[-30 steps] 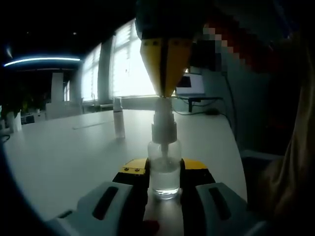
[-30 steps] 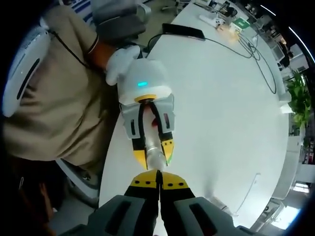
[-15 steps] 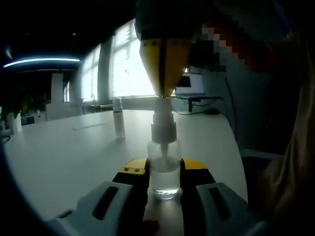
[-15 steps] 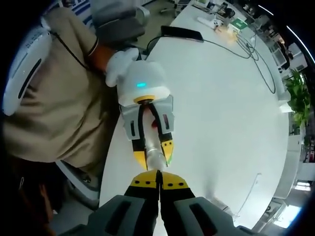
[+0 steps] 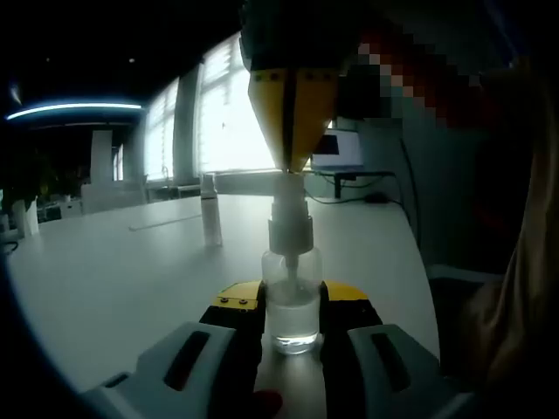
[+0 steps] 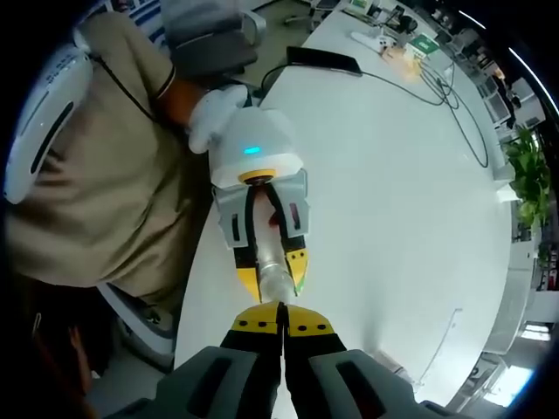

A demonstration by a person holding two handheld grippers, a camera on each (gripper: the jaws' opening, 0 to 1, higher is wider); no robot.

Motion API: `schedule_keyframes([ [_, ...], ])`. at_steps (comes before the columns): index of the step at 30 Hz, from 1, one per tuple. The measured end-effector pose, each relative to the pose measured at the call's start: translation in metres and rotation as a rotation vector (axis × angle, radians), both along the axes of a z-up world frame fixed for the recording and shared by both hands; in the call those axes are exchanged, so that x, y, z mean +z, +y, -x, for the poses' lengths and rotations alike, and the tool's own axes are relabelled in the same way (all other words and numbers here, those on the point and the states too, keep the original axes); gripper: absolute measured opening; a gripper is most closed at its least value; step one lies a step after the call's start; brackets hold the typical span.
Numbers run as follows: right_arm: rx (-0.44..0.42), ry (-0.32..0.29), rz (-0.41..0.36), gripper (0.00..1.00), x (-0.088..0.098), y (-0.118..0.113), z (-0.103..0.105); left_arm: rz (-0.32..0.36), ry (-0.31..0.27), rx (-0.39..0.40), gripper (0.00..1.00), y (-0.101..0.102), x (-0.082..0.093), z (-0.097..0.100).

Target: Clamp pump bottle remove cover press pump head put on cover

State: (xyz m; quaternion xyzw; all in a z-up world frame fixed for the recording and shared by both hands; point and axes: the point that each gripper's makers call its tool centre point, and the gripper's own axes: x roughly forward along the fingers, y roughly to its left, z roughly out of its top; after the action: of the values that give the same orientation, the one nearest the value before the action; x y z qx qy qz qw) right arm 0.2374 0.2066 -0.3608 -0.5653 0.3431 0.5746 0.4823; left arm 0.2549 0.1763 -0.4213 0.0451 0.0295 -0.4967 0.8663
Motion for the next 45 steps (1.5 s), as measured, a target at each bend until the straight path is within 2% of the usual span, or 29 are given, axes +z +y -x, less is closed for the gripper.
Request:
schedule_keyframes([
  [45, -0.016, 0.016, -0.006, 0.0, -0.0042, 0.0002, -0.0005, -0.002, 0.002, 0.001, 0.15, -0.0003, -0.0007, -0.0002],
])
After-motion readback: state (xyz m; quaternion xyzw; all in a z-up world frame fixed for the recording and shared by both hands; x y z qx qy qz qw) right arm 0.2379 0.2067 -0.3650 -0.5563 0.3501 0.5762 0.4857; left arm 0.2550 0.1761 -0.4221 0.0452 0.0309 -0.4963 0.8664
